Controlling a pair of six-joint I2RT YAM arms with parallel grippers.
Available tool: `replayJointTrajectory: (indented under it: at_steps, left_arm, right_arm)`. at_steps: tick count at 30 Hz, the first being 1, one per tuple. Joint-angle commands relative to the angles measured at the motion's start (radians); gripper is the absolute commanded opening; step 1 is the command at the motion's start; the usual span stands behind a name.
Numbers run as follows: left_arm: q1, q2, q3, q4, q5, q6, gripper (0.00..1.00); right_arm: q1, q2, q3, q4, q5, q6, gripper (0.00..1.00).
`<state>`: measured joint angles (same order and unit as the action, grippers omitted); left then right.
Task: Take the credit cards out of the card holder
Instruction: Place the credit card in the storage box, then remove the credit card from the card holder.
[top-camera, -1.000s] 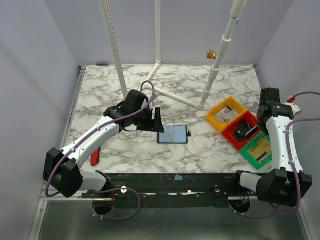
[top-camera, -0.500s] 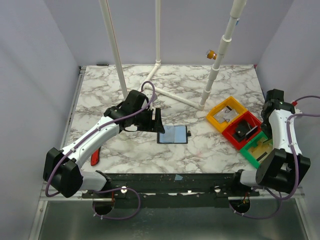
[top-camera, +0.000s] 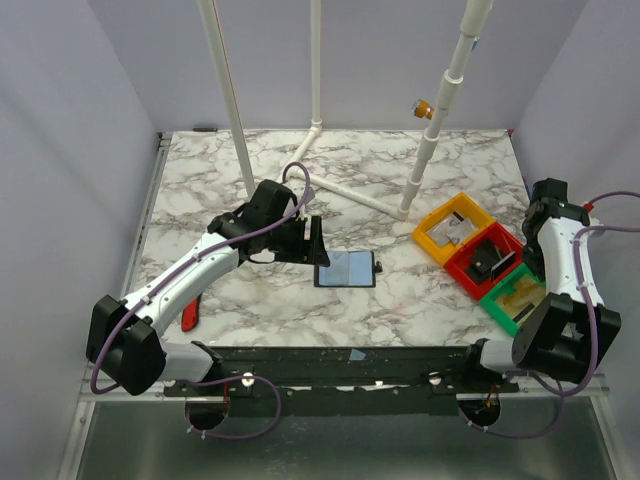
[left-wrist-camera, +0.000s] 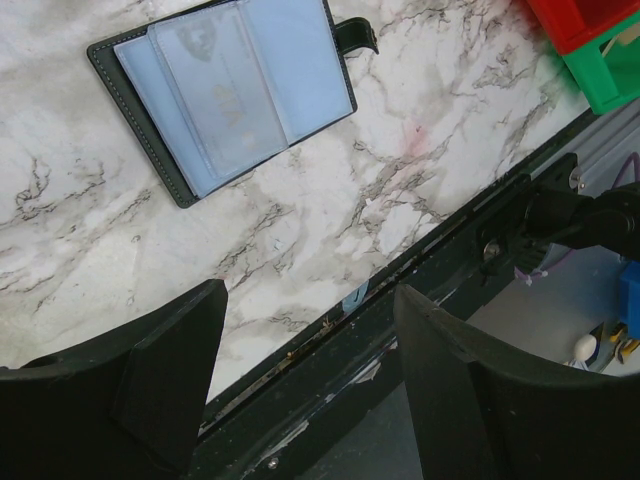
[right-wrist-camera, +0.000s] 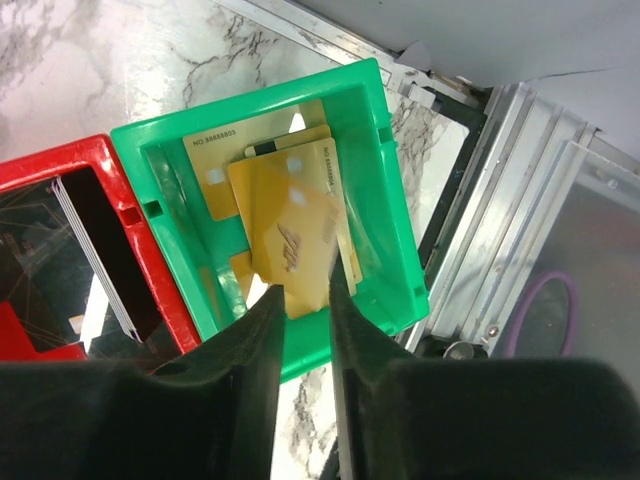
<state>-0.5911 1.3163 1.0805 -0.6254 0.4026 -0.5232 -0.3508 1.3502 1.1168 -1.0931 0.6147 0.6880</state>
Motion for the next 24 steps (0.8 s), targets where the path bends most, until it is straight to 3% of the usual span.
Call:
replayJointTrajectory:
  at_steps: [1, 3, 11, 17, 24]
  left_arm:
    - [-0.004, -0.023, -0.012, 0.02, 0.021, 0.004, 0.7]
    - [-0.003, -0.022, -0.012, 0.02, 0.02, 0.005, 0.7]
    - [-0.004, -0.012, -0.007, 0.015, 0.017, 0.005, 0.7]
    - [-0.002, -0.01, 0.001, 0.006, 0.0, 0.008, 0.7]
    - [0.008, -0.007, 0.002, 0.001, -0.016, 0.008, 0.7]
  right_arm:
    - [-0.007, -0.006, -0.003, 0.005, 0.011, 0.006, 0.35]
    - [-0.007, -0.012, -0.003, 0.006, 0.007, 0.005, 0.48]
    - [-0.007, -0.03, 0.013, 0.023, -0.125, -0.045, 0.73]
    - [-0.005, -0.072, 0.007, 0.101, -0.273, -0.106, 1.0]
    - [-0.004, -0.1, 0.021, 0.149, -0.43, -0.121, 1.0]
